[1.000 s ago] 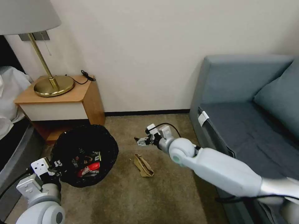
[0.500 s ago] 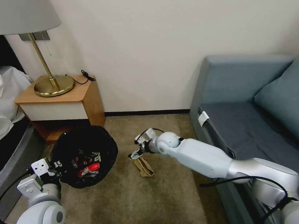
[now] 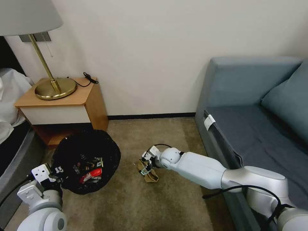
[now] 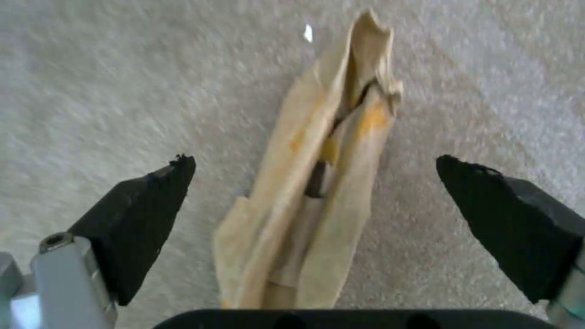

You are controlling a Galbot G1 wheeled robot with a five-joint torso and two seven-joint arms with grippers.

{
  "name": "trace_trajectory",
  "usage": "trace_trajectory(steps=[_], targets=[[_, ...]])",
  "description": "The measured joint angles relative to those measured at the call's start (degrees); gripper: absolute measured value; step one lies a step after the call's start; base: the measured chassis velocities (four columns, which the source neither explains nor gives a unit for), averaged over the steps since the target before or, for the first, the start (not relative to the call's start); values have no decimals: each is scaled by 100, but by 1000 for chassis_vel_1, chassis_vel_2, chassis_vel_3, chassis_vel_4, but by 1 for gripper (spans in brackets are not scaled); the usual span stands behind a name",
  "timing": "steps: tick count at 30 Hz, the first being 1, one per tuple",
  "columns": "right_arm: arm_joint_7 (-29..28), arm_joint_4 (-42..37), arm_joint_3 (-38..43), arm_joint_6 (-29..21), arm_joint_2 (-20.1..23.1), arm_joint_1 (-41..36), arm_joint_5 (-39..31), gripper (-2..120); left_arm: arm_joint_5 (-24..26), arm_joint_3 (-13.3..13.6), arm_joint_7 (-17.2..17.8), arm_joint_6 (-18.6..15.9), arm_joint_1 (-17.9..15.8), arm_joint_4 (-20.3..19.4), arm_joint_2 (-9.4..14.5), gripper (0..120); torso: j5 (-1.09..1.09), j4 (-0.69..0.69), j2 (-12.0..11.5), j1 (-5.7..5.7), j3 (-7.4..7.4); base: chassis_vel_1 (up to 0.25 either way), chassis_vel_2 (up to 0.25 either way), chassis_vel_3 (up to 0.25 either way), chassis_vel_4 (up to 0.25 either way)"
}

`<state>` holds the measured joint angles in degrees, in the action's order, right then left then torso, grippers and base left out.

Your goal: Pick up the trash bin, then pick up the garbage on the floor and place it into the trash bin.

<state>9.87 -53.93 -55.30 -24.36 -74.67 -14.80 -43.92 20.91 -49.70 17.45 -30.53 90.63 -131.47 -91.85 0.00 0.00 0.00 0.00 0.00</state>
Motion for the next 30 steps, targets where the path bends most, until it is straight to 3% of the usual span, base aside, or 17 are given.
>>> trace_trajectory(steps=[20, 30], targets=[[-92, 970, 126, 807, -297, -468, 640, 99, -49, 30, -3, 12, -20, 68, 24, 3, 0, 0, 0, 0, 0, 0, 0, 0, 0], [117, 1469, 286, 1302, -408, -593, 948, 69, -116, 74, -6, 58, -46, 152, 6, 3, 1, 0, 0, 0, -1, 0, 0, 0, 0]])
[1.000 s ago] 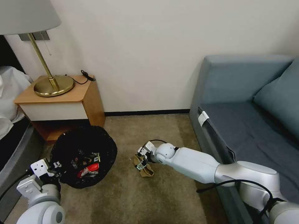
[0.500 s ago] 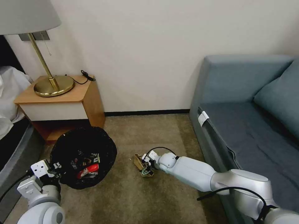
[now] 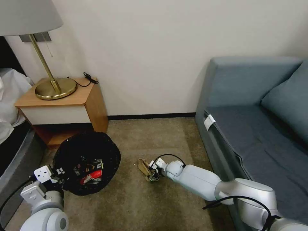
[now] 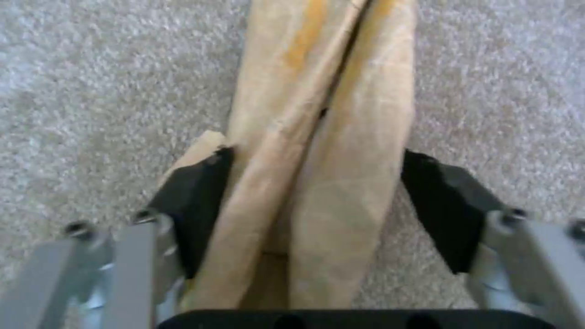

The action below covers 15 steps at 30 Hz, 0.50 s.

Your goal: Pick up the trash bin, then pick up the garbage on the floor and place it into the trash bin.

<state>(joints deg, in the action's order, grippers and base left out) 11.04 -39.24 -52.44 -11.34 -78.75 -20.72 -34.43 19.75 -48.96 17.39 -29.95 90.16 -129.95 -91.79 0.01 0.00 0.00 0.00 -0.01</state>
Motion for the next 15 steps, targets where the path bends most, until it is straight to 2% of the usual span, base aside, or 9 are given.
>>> trace_trajectory(steps=[2, 3, 7, 8, 11, 13, 15], targets=[[42, 28, 29, 71, -5, -24, 29, 59, -10, 0, 0, 8, -6, 17, 0, 3, 0, 0, 0, 0, 0, 0, 0, 0, 0], [42, 28, 29, 71, -5, -24, 29, 59, -10, 0, 0, 8, -6, 17, 0, 3, 0, 0, 0, 0, 0, 0, 0, 0, 0], [78, 9, 31, 139, 14, -41, 33, 42, -12, -1, -1, 23, -12, 26, 0, 3, 0, -1, 0, 0, 0, 0, 0, 0, 0], [78, 9, 31, 139, 14, -41, 33, 42, -12, -1, -1, 23, -12, 26, 0, 3, 0, -1, 0, 0, 0, 0, 0, 0, 0], [112, -36, 21, 183, 53, -40, 25, 26, -13, -5, -1, 26, -13, 34, -1, 3, -1, 0, 0, 0, 0, 0, 0, 0, 0], [115, -39, 20, 186, 56, -39, 23, 26, -13, -5, -2, 27, -13, 34, -1, 3, -1, 0, 0, 0, 0, 0, 0, 0, 0], [136, -87, -2, 212, 76, -17, -8, 13, -13, -8, -4, 32, -20, 41, -3, 3, -1, 0, 0, 0, 0, 0, 0, 0, 0]])
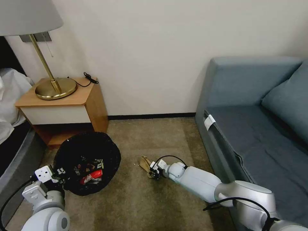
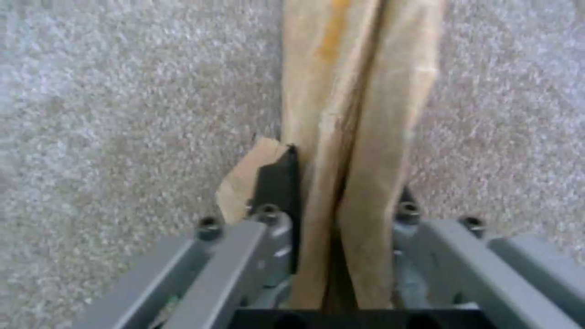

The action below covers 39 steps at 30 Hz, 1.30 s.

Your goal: Pick up the trash bin, then pick up the garbage on the floor and place it into the trash bin.

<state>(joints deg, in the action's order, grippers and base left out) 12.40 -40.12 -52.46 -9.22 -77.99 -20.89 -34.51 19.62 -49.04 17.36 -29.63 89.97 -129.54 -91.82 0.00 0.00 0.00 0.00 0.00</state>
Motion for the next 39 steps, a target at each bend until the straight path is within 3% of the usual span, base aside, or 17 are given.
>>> trace_trajectory(steps=[4, 15, 21, 27, 34, 39], targets=[[20, -22, -38, 49, 12, 9, -22, 1, 0, 0, 0, 12, -8, 7, -4, 3, 0, 0, 0, 0, 0, 0, 0, 0, 0], [-130, -596, -265, 127, 308, 170, -421, 0, 1, -12, -11, 20, -15, 23, -6, 3, 0, 0, 0, 0, 0, 0, 0, 0, 0], [-273, -1246, -257, 127, 703, 374, -720, 0, -7, 16, -12, 14, -23, 20, -11, 3, 1, 0, 0, 0, 0, 0, 0, 0, 0], [-313, -1762, 317, 281, 1288, 647, -829, 0, -61, 74, -9, -12, -22, 17, -9, 3, 0, 1, 0, 0, 0, 0, 0, 0, 0], [-328, -2232, 887, 344, 1549, 829, -1124, 0, -89, 113, -6, -53, -44, 17, 13, 3, -1, 0, 0, 0, 0, 0, 0, 0, 0], [-557, -3218, 1125, 260, 1904, 979, -1730, 0, -101, 165, 3, -59, -46, 45, 17, 3, 0, 1, 0, 0, 0, 0, 0, 0, 0]])
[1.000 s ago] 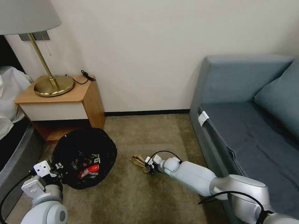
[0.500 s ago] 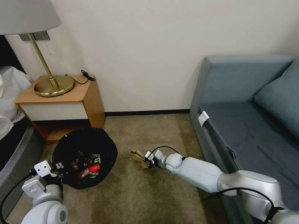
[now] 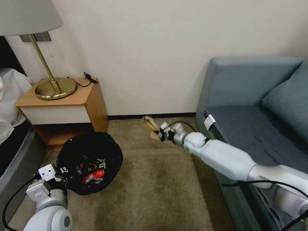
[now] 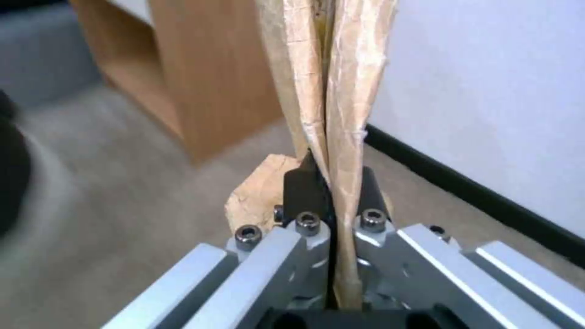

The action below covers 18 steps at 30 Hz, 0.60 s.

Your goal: Pick up the trash bin, then pick up the garbage on the floor and place it into the trash bin.

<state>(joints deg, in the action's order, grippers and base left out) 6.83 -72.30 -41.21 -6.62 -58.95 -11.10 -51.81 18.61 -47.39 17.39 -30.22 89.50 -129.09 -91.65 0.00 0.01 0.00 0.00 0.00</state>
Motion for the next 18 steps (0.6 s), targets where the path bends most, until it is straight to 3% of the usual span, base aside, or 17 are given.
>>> trace_trajectory(steps=[3, 9, 18], targets=[[-462, -1125, 146, -209, 222, -31, -557, 0, -34, 73, 22, 0, 15, 14, -24, 3, 1, -1, 0, 0, 0, 0, 0, 0, 0], [-1205, -2434, 6, -367, 116, -200, -958, 0, -89, 245, 46, 6, 19, 76, -48, 3, 0, -2, 0, 0, 0, 0, 0, 0, 0], [-1508, -3035, -488, -413, -136, -188, -1100, 0, -108, 237, 63, 8, 35, 54, -48, 3, 0, -1, 0, 0, 0, 0, 0, 0, 0]])
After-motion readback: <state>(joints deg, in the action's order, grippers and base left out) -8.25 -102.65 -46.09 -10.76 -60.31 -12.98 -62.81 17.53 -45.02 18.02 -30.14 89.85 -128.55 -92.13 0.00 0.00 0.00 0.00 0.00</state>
